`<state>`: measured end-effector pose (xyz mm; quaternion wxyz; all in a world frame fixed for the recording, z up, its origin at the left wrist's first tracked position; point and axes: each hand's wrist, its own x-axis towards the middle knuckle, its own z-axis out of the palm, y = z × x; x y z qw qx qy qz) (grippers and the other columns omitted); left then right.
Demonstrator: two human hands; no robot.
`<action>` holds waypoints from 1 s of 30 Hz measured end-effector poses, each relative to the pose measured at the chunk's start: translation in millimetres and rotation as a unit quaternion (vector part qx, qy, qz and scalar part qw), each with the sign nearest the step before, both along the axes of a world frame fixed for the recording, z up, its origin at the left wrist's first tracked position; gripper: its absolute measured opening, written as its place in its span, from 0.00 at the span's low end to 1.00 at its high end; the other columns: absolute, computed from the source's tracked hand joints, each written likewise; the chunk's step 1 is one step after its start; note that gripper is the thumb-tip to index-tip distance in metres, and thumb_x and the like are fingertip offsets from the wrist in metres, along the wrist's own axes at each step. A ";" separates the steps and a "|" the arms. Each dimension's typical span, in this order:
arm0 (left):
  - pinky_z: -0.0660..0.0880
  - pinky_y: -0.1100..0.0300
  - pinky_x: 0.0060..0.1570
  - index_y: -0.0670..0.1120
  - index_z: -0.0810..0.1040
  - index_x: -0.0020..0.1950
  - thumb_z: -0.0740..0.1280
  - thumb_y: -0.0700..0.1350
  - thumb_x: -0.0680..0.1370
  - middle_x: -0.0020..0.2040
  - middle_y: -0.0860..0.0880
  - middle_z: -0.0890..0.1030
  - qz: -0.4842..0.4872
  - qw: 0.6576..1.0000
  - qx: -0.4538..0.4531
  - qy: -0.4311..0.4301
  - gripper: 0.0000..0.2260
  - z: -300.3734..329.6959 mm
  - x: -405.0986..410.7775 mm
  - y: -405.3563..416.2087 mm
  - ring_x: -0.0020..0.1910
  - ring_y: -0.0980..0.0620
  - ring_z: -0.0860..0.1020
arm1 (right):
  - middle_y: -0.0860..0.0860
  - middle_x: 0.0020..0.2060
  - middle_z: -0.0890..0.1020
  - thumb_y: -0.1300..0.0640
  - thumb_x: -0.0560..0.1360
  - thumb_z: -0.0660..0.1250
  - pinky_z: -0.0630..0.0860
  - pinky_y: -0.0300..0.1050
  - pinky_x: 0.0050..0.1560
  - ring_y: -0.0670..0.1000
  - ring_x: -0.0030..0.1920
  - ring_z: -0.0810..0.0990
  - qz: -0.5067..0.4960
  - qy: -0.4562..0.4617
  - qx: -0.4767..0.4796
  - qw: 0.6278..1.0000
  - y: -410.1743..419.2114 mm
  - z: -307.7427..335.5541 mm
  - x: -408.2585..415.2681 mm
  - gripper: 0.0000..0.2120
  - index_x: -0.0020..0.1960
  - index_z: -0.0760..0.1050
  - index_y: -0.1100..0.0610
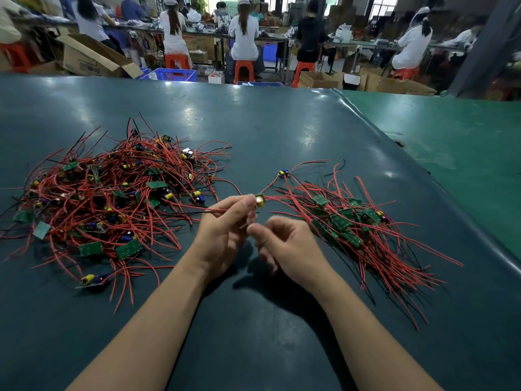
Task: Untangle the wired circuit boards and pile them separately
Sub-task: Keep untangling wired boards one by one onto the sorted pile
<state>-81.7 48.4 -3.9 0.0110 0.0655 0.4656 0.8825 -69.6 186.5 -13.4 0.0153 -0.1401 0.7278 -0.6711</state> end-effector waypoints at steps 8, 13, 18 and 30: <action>0.67 0.54 0.39 0.43 0.78 0.34 0.71 0.49 0.72 0.36 0.43 0.71 -0.063 0.994 -0.088 -0.020 0.12 -0.8 -0.5 2.2 0.36 0.48 0.67 | 0.53 0.30 0.78 0.44 0.72 0.72 0.71 0.45 0.28 0.47 0.28 0.73 -0.074 0.127 0.060 0.987 2.6 3.7 2.9 0.15 0.40 0.73 0.55; 0.59 0.58 0.33 0.46 0.74 0.32 0.76 0.60 0.67 0.32 0.44 0.66 -0.050 0.989 -0.129 -0.044 0.20 0.7 -0.2 8.5 0.32 0.52 0.64 | 0.43 0.25 0.74 0.51 0.77 0.67 0.69 0.38 0.31 0.43 0.26 0.71 -0.099 0.199 0.081 0.972 2.1 2.5 2.9 0.14 0.35 0.71 0.55; 0.65 0.61 0.32 0.47 0.79 0.29 0.69 0.66 0.68 0.25 0.51 0.68 -0.020 0.992 -0.094 -0.080 0.22 4.7 -2.3 8.3 0.25 0.55 0.65 | 0.50 0.22 0.73 0.45 0.80 0.64 0.64 0.37 0.21 0.48 0.19 0.67 -0.259 -0.038 -0.244 0.934 8.0 17.5 -5.2 0.21 0.32 0.72 0.55; 0.71 0.53 0.44 0.46 0.79 0.39 0.68 0.48 0.78 0.38 0.47 0.79 0.425 0.749 -0.500 0.095 0.09 -10.1 -8.0 -17.1 0.40 0.48 0.75 | 0.49 0.23 0.72 0.53 0.82 0.62 0.63 0.35 0.20 0.46 0.19 0.66 -0.250 -0.107 -0.299 0.915 16.3 11.0 -14.9 0.13 0.41 0.73 0.58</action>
